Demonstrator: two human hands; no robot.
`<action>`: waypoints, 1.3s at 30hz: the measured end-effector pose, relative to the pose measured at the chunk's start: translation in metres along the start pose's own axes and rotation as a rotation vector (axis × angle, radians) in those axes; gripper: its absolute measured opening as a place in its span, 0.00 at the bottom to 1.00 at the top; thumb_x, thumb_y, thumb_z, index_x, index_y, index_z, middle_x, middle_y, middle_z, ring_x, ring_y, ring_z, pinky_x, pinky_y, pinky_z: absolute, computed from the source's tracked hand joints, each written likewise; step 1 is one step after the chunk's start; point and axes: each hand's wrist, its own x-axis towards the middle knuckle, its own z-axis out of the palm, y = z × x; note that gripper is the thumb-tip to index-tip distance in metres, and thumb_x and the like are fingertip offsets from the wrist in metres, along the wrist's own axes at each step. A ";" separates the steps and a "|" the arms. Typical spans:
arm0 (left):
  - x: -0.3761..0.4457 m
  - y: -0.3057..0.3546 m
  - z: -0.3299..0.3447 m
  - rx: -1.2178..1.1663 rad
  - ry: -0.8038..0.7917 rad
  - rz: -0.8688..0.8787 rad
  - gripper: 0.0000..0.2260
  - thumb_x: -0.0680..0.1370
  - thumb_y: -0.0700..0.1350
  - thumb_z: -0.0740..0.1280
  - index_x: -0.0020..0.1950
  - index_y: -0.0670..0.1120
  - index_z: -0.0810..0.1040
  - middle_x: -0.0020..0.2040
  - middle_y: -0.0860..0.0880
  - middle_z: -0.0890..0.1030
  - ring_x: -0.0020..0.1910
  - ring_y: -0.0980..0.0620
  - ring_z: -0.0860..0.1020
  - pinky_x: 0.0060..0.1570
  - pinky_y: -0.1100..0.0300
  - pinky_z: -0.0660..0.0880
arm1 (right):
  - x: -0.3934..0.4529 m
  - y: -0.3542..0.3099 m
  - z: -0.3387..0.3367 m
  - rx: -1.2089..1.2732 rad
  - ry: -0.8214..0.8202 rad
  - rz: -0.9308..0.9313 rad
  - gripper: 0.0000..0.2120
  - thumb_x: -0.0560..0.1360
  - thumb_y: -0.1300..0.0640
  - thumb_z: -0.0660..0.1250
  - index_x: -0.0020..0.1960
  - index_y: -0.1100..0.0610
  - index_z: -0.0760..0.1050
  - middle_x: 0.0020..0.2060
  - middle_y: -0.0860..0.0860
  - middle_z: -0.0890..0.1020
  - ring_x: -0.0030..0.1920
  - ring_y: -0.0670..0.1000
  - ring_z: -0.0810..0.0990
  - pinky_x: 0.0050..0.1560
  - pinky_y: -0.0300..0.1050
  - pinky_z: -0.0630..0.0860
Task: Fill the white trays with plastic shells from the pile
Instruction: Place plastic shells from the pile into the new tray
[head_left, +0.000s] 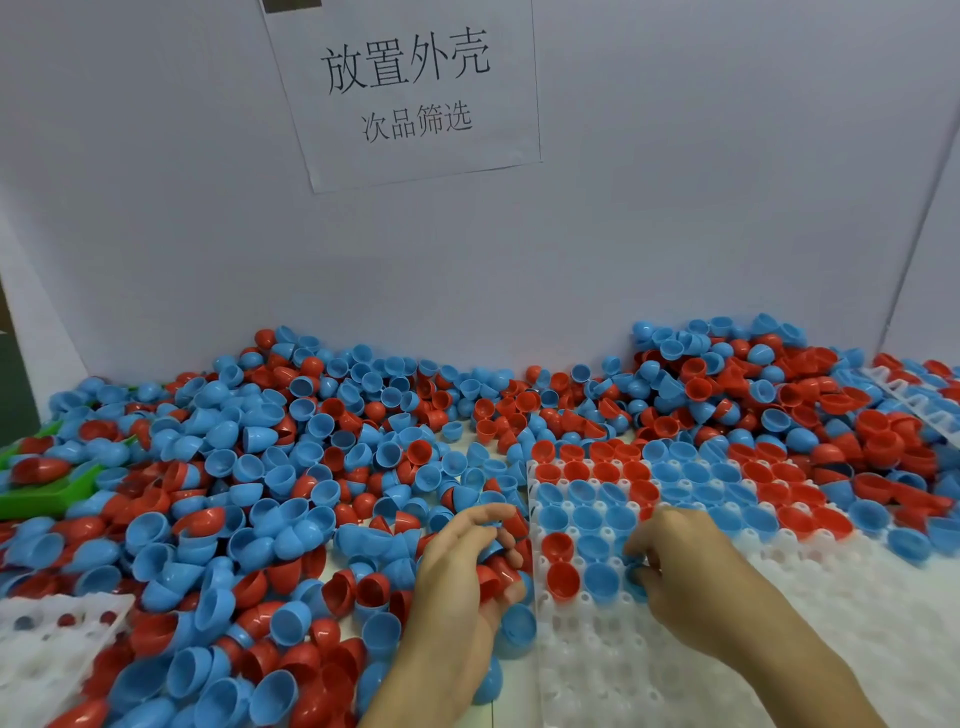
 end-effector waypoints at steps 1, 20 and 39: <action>0.000 0.000 0.000 -0.006 0.001 0.002 0.12 0.80 0.31 0.58 0.50 0.36 0.82 0.35 0.42 0.76 0.30 0.51 0.74 0.24 0.61 0.66 | 0.000 0.000 0.001 -0.021 0.007 0.007 0.05 0.76 0.60 0.69 0.49 0.56 0.84 0.47 0.49 0.79 0.43 0.50 0.81 0.46 0.46 0.82; -0.003 0.003 0.002 -0.102 0.096 -0.057 0.08 0.80 0.44 0.67 0.54 0.41 0.81 0.38 0.41 0.84 0.28 0.47 0.79 0.21 0.63 0.68 | -0.010 -0.006 -0.008 -0.027 0.164 -0.076 0.15 0.80 0.60 0.59 0.60 0.46 0.79 0.56 0.42 0.78 0.53 0.43 0.77 0.53 0.38 0.77; -0.003 -0.004 -0.002 0.243 -0.172 0.069 0.19 0.66 0.65 0.70 0.44 0.51 0.85 0.32 0.46 0.79 0.27 0.53 0.75 0.18 0.66 0.61 | -0.017 -0.055 0.014 0.691 0.297 -0.361 0.12 0.71 0.57 0.77 0.45 0.40 0.82 0.36 0.40 0.83 0.37 0.45 0.81 0.36 0.34 0.75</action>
